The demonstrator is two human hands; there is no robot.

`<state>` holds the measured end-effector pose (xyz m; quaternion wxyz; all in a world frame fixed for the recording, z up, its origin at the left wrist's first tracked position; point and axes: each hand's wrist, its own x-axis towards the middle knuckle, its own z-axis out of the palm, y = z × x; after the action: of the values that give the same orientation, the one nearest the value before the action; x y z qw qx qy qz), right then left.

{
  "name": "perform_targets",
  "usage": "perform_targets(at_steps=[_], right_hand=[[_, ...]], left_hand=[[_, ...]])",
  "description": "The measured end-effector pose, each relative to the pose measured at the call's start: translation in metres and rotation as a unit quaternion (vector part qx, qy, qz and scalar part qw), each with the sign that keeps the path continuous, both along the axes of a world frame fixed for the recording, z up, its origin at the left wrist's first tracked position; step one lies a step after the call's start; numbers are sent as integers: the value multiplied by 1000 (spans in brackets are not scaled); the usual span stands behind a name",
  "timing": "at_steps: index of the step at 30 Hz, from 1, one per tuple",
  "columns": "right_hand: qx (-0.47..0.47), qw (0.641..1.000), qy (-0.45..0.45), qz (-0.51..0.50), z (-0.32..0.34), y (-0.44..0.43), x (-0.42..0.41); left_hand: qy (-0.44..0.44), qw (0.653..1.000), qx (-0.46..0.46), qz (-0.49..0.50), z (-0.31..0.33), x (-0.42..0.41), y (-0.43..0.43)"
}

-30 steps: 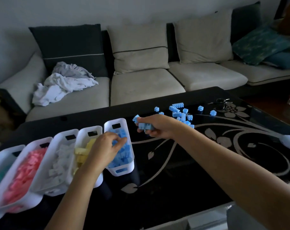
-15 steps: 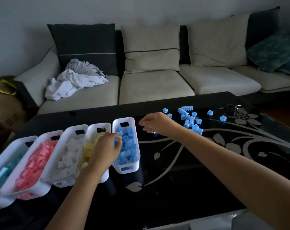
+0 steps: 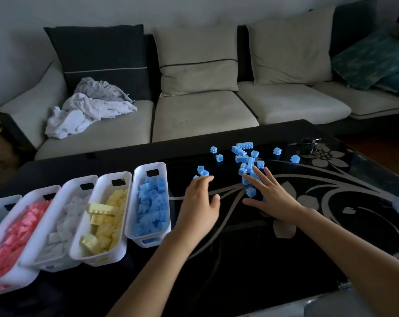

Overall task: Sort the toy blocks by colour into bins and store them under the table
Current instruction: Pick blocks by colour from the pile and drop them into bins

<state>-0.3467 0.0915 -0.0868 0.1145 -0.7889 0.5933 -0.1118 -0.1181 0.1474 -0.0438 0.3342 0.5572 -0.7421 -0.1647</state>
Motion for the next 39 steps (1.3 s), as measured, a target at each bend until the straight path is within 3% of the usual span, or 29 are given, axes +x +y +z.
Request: perform_targets(at_steps=[9,13,16,19,25,30,32,35,39], right_hand=[[-74,988,-90,103,-8,-11,-1],[-106,985,-101,87,-8,-10,-1],[-130,985,-87,71,-8,-8,-1],[-131,989,-64,29,-6,-6,-1],[-185,982,32,-32,-3,-1,9],[-263,958,112,-17,-4,7,14],[-264,962,62,-31,-3,8,14],[-174,968,-125,-133,2,6,12],[-35,899,-346,-267,11,0,9]], left_hand=[[-111,971,126,171,-39,-35,-89],[-151,961,150,179,-46,-27,-116],[-195,961,98,172,-49,-29,-119],[-173,972,24,159,-53,-30,-110],[-216,971,25,102,-42,-28,-83],[-147,988,-19,50,-13,-21,-54],[-119,990,-60,41,8,-12,-44],[-100,988,-98,66,33,14,-32],[-114,979,-102,133,41,61,-23]])
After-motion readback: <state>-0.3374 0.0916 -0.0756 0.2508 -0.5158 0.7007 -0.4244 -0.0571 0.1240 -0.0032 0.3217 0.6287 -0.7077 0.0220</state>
